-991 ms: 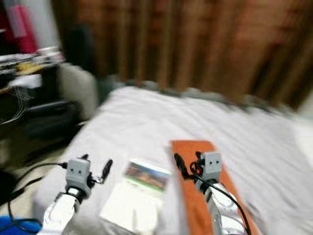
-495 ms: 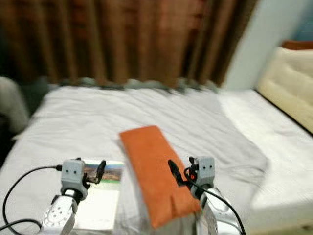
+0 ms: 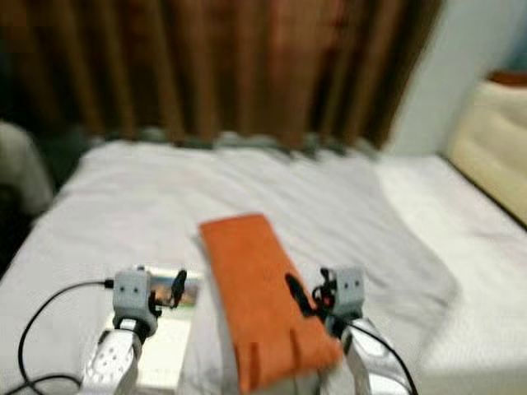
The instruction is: Clean up the room
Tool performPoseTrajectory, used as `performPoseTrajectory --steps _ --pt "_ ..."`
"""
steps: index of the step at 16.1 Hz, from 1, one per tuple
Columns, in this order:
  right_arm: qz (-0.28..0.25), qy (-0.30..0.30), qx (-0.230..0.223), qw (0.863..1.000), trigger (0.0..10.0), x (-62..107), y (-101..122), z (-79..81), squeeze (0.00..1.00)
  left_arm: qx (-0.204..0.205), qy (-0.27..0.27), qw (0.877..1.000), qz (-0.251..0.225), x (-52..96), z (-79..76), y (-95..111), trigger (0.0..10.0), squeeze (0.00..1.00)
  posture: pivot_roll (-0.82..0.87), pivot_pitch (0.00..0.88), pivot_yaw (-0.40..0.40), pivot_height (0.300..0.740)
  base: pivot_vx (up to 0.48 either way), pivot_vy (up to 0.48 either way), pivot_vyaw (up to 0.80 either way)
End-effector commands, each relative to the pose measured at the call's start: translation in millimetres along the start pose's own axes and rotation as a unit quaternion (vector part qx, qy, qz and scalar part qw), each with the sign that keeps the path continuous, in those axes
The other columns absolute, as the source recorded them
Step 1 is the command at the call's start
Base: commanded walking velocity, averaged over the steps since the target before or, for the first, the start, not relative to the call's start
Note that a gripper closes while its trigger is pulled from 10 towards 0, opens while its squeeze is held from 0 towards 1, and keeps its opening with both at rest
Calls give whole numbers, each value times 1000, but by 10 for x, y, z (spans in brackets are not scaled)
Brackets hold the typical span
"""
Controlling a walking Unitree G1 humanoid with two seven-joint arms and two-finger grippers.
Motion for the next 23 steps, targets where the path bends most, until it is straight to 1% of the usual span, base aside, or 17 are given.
performPoseTrajectory --steps 1,5,6,9,10,14,16,18,22,23 --pt "-8 6 3 1000 10000 -40 53 38 0 -13 3 1000 3 -8 88 9 10000 0 87 0 -91 740 345 -330 594" --pt "-4 6 4 1000 10000 -19 26 40 0 -14 -5 1000 -6 -40 100 67 10000 0 83 0 -88 740 357 -317 587" --pt "-6 4 -4 1000 10000 -16 23 43 0 -15 -6 1000 -5 -44 104 65 10000 0 83 0 -86 740 360 -315 0" --pt "-4 5 -3 1000 10000 -6 10 44 0 -17 -18 1000 -2 -40 70 49 10000 0 83 0 -83 740 358 -315 0" --pt "-2 5 -4 1000 10000 8 -5 39 0 -9 -27 1000 3 -26 39 25 10000 0 83 0 -83 740 360 -315 0" --pt "5 4 -6 1000 10000 31 -42 24 0 -15 -36 999 13 -12 10 -25 10000 0 84 0 -85 740 0 0 0" --pt "3 1 -7 1000 10000 33 -35 13 0 -29 -45 999 7 -13 -8 -8 10000 0 83 0 -85 740 0 0 0" --pt "3 -1 -5 1000 10000 33 -33 10 0 -31 -46 998 2 -15 -8 15 10000 0 83 0 -85 740 0 -456 0" --pt "3 2 -5 1000 10000 26 -33 19 0 -22 -50 999 3 -23 -30 18 10000 0 82 0 -83 740 0 -458 0" --pt "10 10 -9 1000 10000 13 -57 58 0 -13 -38 999 15 -42 12 -24 10000 0 82 0 -84 740 0 0 0"
Point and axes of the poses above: a point about 5 cm out from each wrist's last joint towards the gripper, its own x axis pointing back from the gripper into the wrist, its own y axis along the axis of the wrist's last joint, z = x × y, the point moved 5 cm from there along -x, pointing out of the wrist towards the gripper, and after that the axes turned 7 degrees about x, right-handed, at the moved point
